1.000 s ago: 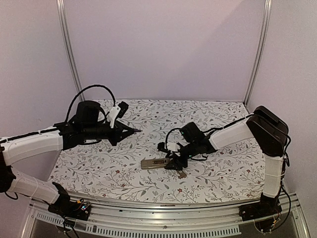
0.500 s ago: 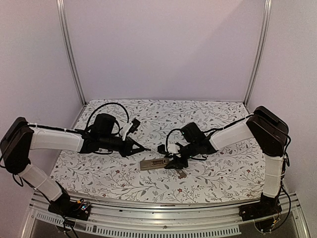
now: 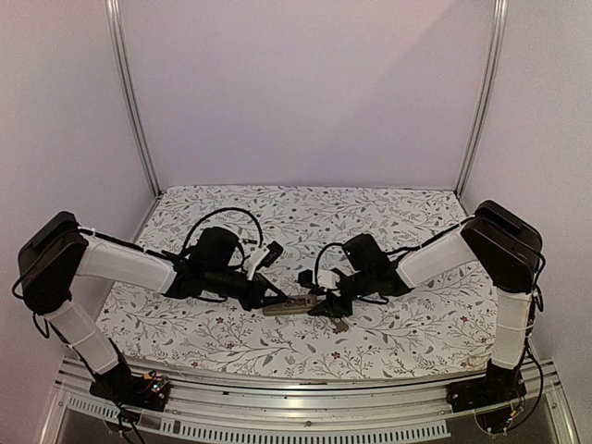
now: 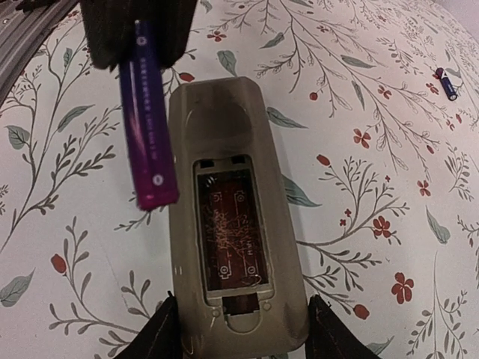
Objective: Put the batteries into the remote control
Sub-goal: Load the battery into the battery compartment.
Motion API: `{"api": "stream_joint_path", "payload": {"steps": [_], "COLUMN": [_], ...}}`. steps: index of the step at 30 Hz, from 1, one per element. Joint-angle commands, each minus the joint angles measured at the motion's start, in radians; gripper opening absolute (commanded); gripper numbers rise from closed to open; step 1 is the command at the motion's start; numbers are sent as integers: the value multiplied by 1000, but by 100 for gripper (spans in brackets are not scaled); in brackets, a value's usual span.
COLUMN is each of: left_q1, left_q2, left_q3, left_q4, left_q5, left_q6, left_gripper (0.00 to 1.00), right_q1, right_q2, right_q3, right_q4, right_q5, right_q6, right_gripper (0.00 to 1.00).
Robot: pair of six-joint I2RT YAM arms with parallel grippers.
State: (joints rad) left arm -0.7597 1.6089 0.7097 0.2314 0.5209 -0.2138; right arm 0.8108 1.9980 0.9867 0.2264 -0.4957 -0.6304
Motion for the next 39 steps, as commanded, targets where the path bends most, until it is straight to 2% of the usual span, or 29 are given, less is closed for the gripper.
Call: {"api": "stream_joint_path", "payload": {"steps": [1,5,10,21,39], "left_q1": [-4,-4,-7,-42,-82], "left_q2": [85,96,114,154,228], "left_q3": [45,56,77,97,159], "left_q4": [-33,-49,-7,-40,-70], "left_q5": [-60,-118,-116,-129,-305], "left_q6": [18,37,35,56,105], "left_gripper": [0,0,0,0,0], "right_q1": [2,2,5,5,5], "right_q2": [-30,-33,-33,-39,-48], "right_q3": [-39,-50,-54,-59,-61], "right_q4": [22,37,50,60,64], "right_q5": [-3,-3,-9,3,2], "right_q6": [73,107,134,150,162], "right_gripper": [29,29,29,29,29]}}
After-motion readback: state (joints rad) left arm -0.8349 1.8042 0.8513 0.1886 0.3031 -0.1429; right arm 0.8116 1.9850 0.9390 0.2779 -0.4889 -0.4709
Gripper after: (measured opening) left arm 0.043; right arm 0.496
